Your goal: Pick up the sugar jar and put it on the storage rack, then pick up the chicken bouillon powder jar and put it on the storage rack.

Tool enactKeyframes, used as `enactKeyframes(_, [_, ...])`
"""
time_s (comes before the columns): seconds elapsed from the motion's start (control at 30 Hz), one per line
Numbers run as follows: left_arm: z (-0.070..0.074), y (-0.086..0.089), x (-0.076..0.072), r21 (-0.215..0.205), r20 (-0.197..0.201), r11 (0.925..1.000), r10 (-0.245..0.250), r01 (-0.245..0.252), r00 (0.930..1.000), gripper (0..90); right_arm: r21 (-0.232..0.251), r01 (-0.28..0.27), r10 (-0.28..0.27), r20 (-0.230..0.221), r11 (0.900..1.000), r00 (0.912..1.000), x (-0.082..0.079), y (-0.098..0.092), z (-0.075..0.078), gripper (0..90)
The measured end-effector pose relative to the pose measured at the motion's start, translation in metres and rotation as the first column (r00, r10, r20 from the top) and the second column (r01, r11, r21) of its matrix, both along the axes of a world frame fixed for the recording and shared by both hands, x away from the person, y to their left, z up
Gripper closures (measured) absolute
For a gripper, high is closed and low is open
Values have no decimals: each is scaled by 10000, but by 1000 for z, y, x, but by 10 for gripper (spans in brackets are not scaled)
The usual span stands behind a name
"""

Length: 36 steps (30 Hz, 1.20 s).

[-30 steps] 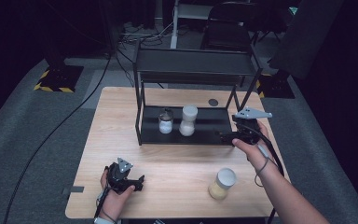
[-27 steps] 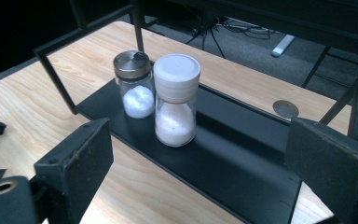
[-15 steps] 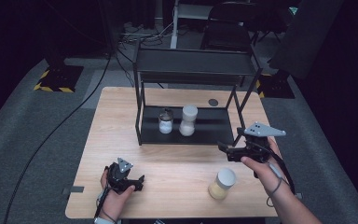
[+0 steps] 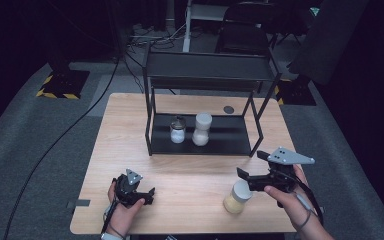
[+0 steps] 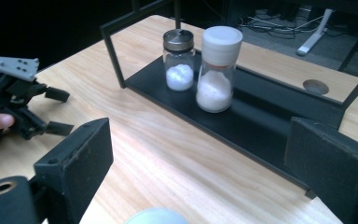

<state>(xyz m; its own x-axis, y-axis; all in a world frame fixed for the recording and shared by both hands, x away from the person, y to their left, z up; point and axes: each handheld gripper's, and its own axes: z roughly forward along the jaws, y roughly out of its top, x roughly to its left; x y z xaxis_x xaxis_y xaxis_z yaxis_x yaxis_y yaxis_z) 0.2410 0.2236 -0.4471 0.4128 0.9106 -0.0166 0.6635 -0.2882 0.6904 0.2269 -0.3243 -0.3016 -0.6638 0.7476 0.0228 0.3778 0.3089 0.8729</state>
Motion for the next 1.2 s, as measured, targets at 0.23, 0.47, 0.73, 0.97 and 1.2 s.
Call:
enactKeyframes(0.23, [0, 0, 0, 3, -1, 10000, 0, 0, 10000, 3, -46, -260, 261, 71, 9997, 9996, -16, -1, -5, 72])
enactKeyframes(0.47, [0, 0, 0, 1, -11, 10000, 8, -8, 10000, 3, -298, -321, 324, 85, 9990, 9994, -29, 0, -14, 70])
enactKeyframes(0.73, [0, 0, 0, -11, -5, 10000, 27, -28, 10000, 3, -296, -201, 207, 211, 9994, 9996, -40, -3, -34, 50])
enactKeyframes(0.97, [0, 0, 0, -7, 2, 10000, 16, -16, 10000, 3, -231, -68, 69, 45, 9997, 10000, -41, -4, -52, 48])
enactKeyframes(1.2, [0, 0, 0, -6, 5, 10000, 22, -22, 10000, 3, -483, -134, 130, -104, 9987, 9999, -38, 0, -65, 53])
